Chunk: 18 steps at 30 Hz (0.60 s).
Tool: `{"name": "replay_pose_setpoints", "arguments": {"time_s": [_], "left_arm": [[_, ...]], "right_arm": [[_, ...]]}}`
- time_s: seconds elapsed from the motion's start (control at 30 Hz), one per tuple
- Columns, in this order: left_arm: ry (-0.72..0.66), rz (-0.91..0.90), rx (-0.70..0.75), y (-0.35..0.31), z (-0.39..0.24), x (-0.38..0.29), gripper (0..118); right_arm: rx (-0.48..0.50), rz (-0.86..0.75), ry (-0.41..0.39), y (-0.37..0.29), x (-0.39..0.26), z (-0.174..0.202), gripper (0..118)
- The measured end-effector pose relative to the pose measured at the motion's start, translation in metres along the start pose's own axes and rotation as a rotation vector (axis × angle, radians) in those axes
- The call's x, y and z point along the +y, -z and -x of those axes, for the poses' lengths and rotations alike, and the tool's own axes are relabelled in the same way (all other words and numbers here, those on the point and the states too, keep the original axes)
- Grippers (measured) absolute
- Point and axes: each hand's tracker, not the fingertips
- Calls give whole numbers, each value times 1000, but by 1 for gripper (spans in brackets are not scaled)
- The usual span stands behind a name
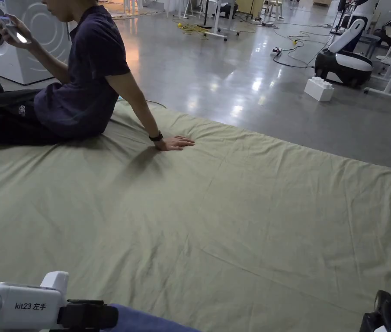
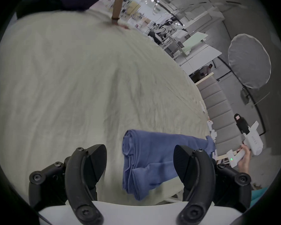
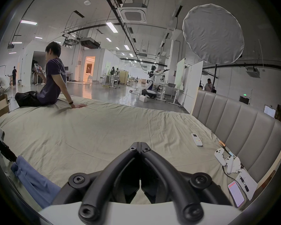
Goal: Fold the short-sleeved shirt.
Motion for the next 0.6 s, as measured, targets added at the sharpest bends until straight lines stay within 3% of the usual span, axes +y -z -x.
{"name": "replay_pose_setpoints", "arguments": {"time_s": [0.17,0.3,0.37,0.53,0.6], "left_arm": [[-112,-47,-182,10,27,-1,86],[-218,49,-364,30,29,-10,81],[-185,9,-334,35,27,-11,71],[-192,19,-306,51,13,-20,27],[-157,27,-286,55,9,-23,20]], "right_arm": [[7,12,-5,0,0,8,1],[5,17,-8,-1,0,14,1],[5,22,-8,-2,0,15,1],[0,36,-2,-4,-3,16,1],[-3,37,-2,-6,-5,16,1]]}}
